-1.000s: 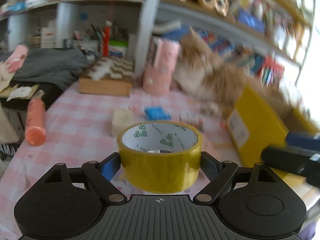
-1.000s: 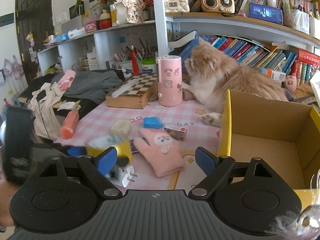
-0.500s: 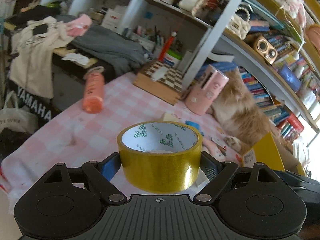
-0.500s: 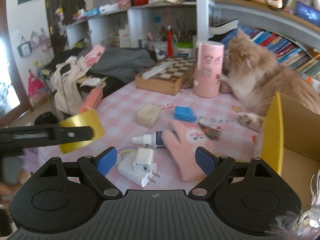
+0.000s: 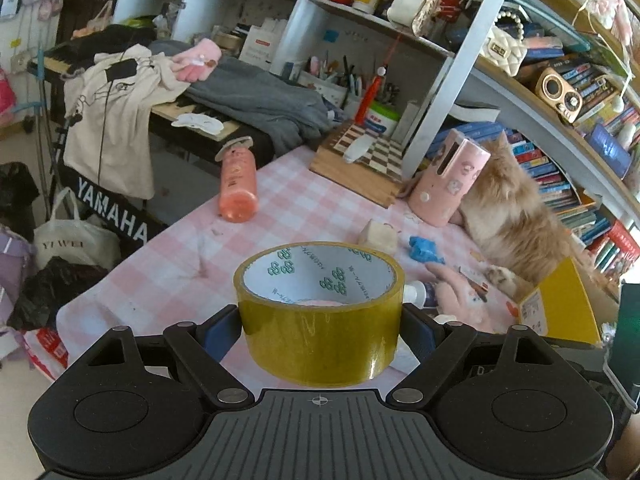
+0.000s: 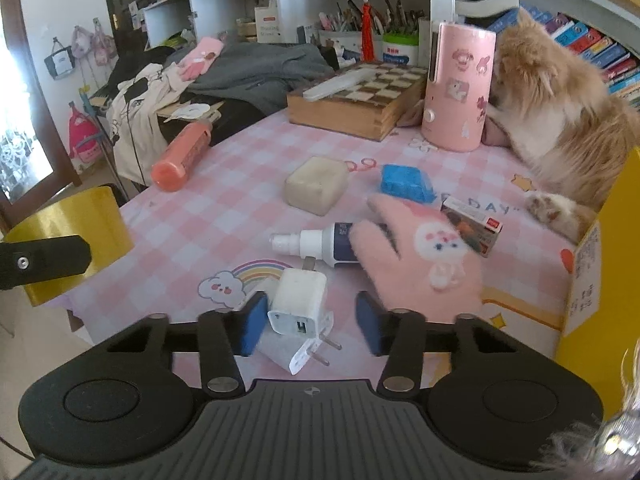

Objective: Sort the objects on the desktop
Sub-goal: 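Lift the tape roll with the left gripper while the right gripper grasps the white charger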

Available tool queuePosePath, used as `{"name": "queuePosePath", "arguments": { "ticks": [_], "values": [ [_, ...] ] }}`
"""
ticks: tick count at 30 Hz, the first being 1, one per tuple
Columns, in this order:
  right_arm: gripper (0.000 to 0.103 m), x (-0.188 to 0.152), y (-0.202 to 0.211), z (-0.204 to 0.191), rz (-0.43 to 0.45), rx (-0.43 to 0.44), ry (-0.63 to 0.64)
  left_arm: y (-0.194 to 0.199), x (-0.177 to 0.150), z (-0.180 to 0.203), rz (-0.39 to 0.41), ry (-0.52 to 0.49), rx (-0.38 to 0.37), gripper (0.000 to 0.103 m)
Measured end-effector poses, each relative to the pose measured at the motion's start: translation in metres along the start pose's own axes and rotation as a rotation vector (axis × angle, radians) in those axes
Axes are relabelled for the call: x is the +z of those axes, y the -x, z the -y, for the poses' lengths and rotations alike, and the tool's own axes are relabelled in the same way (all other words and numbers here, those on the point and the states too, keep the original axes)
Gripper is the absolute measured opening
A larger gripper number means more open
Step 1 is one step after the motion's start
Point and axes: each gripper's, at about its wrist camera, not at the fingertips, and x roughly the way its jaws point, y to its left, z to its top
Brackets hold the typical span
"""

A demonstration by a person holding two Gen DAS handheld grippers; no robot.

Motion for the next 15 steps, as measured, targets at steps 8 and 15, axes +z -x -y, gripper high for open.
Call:
{"name": "queuePosePath", "arguments": {
  "ticks": [8,15],
  "values": [
    [0.035,-0.0012,-0.0064,0.0012,0.007,0.014,-0.009,-0.0039,-0.0006,0.0037,-0.018,-0.022,-0.019,0.087],
    [0.023,-0.0011,-0.0012,-0.0016,0.028,0.003,0.003,-0.0035,0.0015,0.0012,-0.013,-0.018,-0.046,0.087]
  ]
}}
